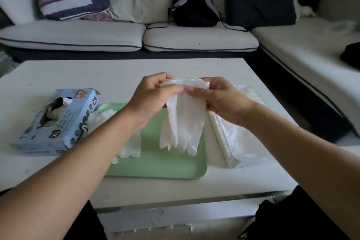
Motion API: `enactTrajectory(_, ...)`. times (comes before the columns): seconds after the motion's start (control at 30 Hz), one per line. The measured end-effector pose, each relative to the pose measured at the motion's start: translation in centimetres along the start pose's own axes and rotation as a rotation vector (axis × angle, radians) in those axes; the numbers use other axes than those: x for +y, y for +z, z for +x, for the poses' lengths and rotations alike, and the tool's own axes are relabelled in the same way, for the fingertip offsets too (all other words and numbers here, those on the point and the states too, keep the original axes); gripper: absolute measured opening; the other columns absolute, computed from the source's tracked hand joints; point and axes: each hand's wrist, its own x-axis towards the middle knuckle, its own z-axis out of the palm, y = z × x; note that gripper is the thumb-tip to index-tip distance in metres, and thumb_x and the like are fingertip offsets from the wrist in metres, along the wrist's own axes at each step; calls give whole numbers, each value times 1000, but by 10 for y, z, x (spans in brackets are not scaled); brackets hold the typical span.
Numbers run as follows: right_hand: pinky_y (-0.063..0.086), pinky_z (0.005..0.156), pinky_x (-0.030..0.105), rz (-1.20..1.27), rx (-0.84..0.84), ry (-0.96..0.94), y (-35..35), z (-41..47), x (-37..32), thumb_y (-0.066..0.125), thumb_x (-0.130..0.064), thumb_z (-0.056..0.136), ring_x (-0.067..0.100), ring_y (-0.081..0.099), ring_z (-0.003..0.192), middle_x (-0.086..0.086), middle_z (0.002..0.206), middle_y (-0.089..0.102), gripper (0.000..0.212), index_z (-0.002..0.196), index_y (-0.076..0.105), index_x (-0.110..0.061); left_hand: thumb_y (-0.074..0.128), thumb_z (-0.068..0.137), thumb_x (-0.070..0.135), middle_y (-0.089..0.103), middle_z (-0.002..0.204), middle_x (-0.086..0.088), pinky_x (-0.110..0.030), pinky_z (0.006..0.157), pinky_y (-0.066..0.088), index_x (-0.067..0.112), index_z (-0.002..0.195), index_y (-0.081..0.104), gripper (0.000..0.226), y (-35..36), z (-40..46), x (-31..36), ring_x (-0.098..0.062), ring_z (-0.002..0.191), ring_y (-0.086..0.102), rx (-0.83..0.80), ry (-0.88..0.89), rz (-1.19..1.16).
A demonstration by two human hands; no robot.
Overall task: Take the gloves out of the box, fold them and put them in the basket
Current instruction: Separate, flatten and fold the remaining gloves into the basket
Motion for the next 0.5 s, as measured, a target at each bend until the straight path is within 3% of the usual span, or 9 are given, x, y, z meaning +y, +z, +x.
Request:
enactTrajectory(0.07, 58, 73, 32, -11, 62, -29, -8, -3, -16, 63, -17, 94, 23, 71, 91, 13, 101, 73, 28, 111, 67, 4, 74, 76, 16, 59, 68, -2, -26, 61, 44, 17, 71, 65, 11, 4, 0, 12, -17, 64, 56, 16, 11, -71)
enactTrajectory(0.1, 59, 73, 32, -4, 94, -50, -14, -7, -27, 63, -17, 94, 23, 71, 89, 13, 99, 73, 26, 109, 68, 3, 74, 78, 13, 66, 75, -6, -30, 68, 49, 10, 82, 69, 7, 8, 1, 21, -19, 71, 62, 12, 7, -116)
enactTrajectory(0.17, 60, 77, 37, -3, 165, -105, -27, -14, -48, 63, -17, 94, 27, 71, 89, 15, 99, 73, 22, 104, 70, 2, 71, 80, 10, 70, 98, -20, -40, 84, 53, -4, 105, 68, 29, 16, 4, 37, -28, 88, 66, 1, -16, -210)
enactTrajectory(0.2, 58, 82, 42, -11, 211, -132, -37, -19, -58, 64, -18, 94, 30, 70, 92, 18, 101, 72, 23, 104, 70, 2, 70, 81, 11, 67, 101, -23, -43, 85, 51, -1, 106, 69, 28, 25, 6, 46, -30, 91, 64, -6, -25, -241)
enactTrajectory(0.3, 56, 89, 49, -24, 332, -158, -67, -33, -76, 66, -17, 94, 36, 69, 93, 24, 103, 71, 27, 105, 69, 7, 70, 88, 13, 67, 84, -8, -33, 71, 49, 15, 84, 70, 5, 54, 17, 65, -21, 75, 63, -23, -43, -230)
enactTrajectory(0.43, 60, 62, 32, -37, 369, -82, -98, -47, -71, 65, -18, 96, 20, 71, 66, 11, 81, 74, 21, 97, 71, 2, 63, 95, 13, 64, 78, -6, -25, 53, 52, 15, 87, 67, 9, 91, 29, 68, -18, 59, 61, -81, -90, -158)
enactTrajectory(0.5, 58, 59, 29, -61, 371, -41, -113, -48, -62, 64, -19, 97, 19, 70, 64, 10, 79, 74, 19, 93, 73, -2, 61, 95, 14, 63, 72, -3, -22, 49, 49, 17, 81, 65, 15, 107, 38, 65, -17, 56, 59, -108, -123, -117)
